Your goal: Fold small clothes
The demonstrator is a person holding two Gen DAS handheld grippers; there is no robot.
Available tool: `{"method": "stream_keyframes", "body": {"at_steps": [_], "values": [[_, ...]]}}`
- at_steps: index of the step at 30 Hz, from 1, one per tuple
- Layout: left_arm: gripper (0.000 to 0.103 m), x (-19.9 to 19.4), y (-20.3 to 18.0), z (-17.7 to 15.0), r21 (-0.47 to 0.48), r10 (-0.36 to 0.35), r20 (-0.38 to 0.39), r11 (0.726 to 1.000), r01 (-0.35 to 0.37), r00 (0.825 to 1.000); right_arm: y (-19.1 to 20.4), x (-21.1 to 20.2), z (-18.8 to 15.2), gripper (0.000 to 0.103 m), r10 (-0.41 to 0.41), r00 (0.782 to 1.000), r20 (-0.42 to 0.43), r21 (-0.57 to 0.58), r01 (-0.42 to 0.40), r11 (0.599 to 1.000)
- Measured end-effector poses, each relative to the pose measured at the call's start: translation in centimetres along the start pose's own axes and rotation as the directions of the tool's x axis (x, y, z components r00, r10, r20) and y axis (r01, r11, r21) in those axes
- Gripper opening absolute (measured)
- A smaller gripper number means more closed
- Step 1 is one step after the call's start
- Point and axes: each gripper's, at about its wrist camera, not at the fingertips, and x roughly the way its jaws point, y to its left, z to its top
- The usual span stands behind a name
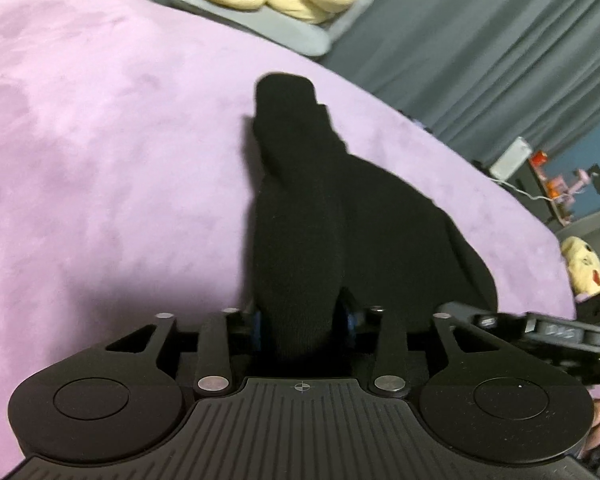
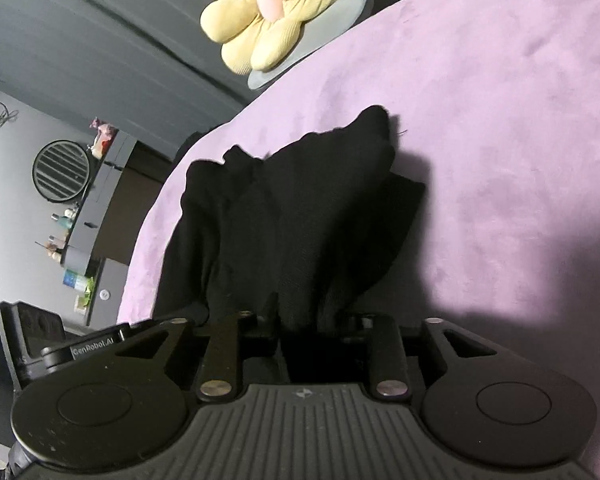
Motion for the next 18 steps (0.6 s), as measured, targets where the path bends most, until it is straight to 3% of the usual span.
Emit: {"method": "stream_keyframes", "body": {"at_steps": [3,6,9,12,16,18], "values": [[0.051,-0.9,-0.3,0.6,-0.001,0.066,0.054,0.998,-0.066,0.996,-0.4,-2.5,0.7,0.045,-0.069,0.991,0.113,0.031,0.065,0.997],[0.052,-1.4,-1.8,1.4,0.038,0.13,0.157,0.99,-0.138,0.979,-0.1,-3.7,1.2,0.048,-0.101,0.974,0.204,0.042,0.095,0.995],[0.053,-0.3,-3.3,2.6,0.062,0.141,0.202,0.986,-0.156,0.969,1.3,-1.9,2.0,0.047,-0.101,0.977,0.186,0.008,0.101,0.995],[0.055,2.0,-4.5,3.5,0.085,0.164,0.247,0.978,-0.19,0.955,3.3,1.2,2.1,0.042,-0.143,0.977,0.16,-0.114,0.162,0.98],[0.058,6.2,-5.0,4.3,0.161,0.241,0.313,0.94,-0.302,0.919,4.1,3.8,2.0,0.035,-0.281,0.937,0.209,-0.241,0.328,0.913],[0.067,7.9,-4.9,4.3,0.165,0.259,0.321,0.932,-0.323,0.911,4.3,4.4,2.2,0.036,-0.346,0.902,0.259,-0.26,0.411,0.874]]}}
